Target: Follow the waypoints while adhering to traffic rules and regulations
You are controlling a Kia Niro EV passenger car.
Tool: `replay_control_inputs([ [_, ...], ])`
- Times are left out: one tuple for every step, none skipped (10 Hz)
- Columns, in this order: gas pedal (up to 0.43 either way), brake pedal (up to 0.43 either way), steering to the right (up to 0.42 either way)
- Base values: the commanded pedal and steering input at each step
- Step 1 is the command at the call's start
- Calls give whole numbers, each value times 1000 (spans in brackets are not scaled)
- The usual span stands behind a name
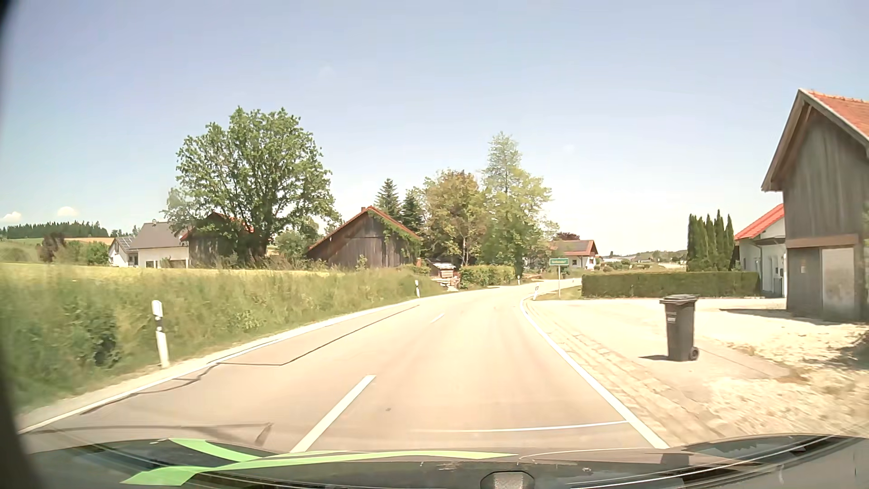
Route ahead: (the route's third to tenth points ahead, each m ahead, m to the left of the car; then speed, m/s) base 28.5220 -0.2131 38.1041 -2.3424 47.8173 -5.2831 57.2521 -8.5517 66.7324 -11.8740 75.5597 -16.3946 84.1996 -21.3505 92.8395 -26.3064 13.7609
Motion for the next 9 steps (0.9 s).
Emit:
replay_control_inputs([
  [118,0,11],
  [118,0,17],
  [110,0,17],
  [110,0,17],
  [110,0,17],
  [110,0,15],
  [110,0,15],
  [110,0,15],
  [110,0,15],
])
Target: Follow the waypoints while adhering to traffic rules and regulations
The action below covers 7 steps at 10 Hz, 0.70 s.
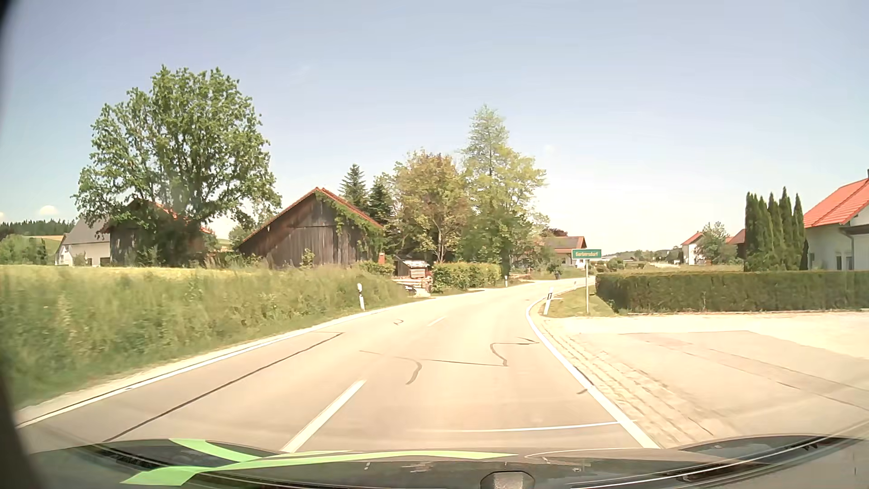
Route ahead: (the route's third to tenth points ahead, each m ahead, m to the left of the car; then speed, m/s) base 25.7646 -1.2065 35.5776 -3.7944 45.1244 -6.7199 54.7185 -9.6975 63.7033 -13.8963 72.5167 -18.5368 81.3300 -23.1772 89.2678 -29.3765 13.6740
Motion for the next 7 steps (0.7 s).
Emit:
replay_control_inputs([
  [110,0,17],
  [110,0,19],
  [110,0,20],
  [110,0,21],
  [110,0,23],
  [110,0,24],
  [110,0,27],
])
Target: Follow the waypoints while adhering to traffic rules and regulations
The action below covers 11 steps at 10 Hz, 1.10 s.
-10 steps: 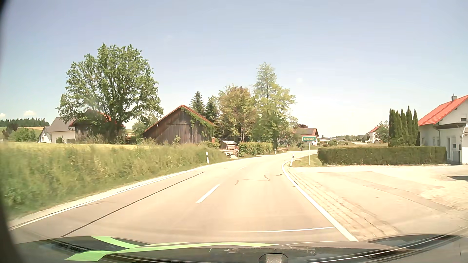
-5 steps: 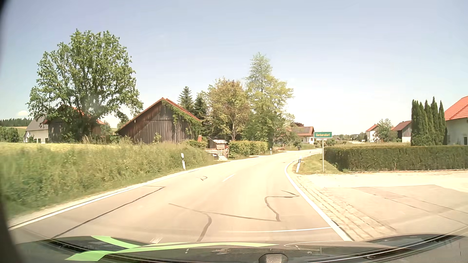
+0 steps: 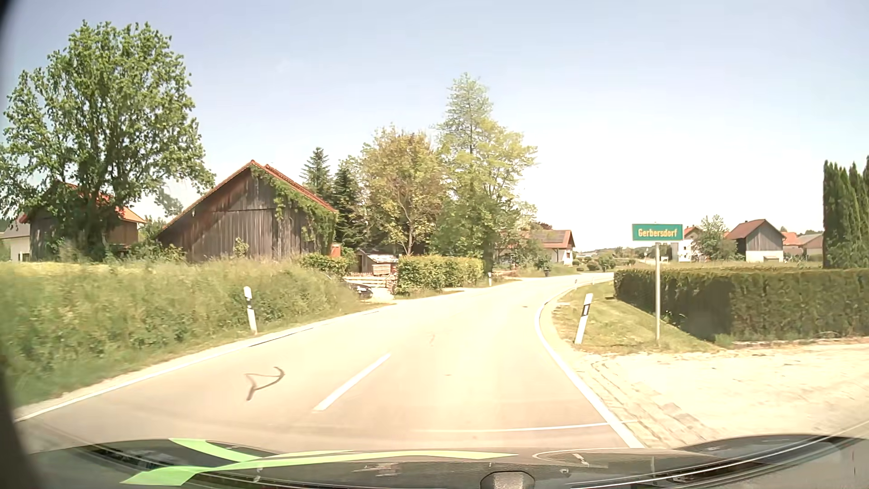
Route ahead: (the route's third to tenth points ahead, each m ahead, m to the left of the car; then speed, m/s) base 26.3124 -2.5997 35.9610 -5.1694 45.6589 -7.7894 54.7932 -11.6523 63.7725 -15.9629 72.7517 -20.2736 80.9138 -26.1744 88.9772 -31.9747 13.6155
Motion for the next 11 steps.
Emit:
replay_control_inputs([
  [110,0,28],
  [118,0,28],
  [118,0,29],
  [130,0,30],
  [138,0,34],
  [138,0,38],
  [138,0,38],
  [138,0,37],
  [150,0,35],
  [157,0,33],
  [157,0,34],
])
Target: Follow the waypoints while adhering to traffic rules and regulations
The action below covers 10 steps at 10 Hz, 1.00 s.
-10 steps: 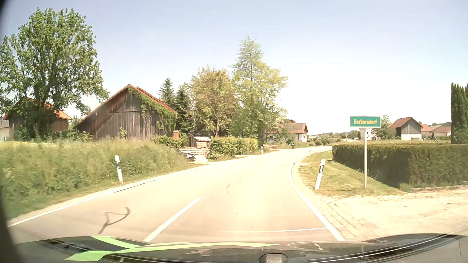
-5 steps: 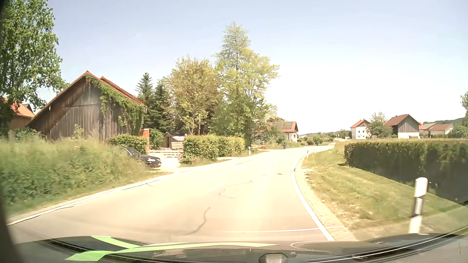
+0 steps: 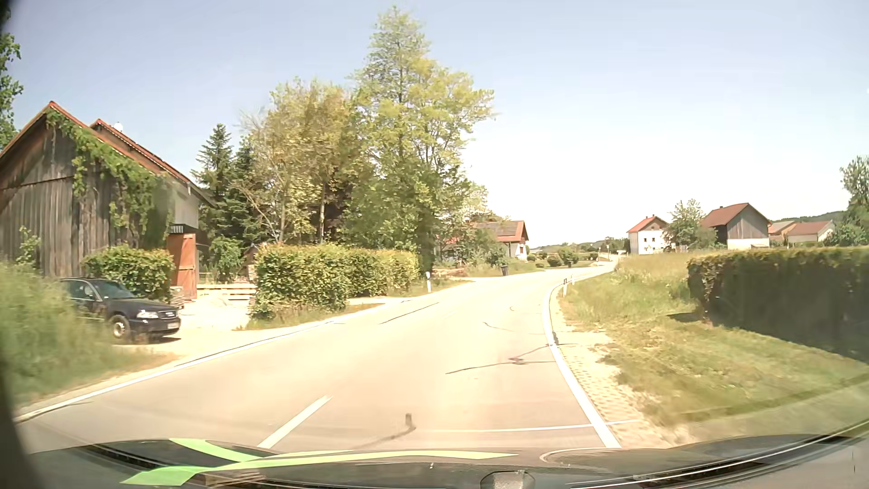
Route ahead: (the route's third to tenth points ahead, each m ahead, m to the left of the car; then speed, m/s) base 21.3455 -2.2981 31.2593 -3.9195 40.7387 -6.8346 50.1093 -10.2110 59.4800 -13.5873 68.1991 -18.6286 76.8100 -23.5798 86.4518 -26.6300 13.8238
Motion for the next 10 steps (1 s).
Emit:
replay_control_inputs([
  [189,0,34],
  [197,0,34],
  [197,0,34],
  [197,0,33],
  [197,0,33],
  [197,0,33],
  [197,0,33],
  [189,0,33],
  [177,0,33],
  [177,0,32],
])
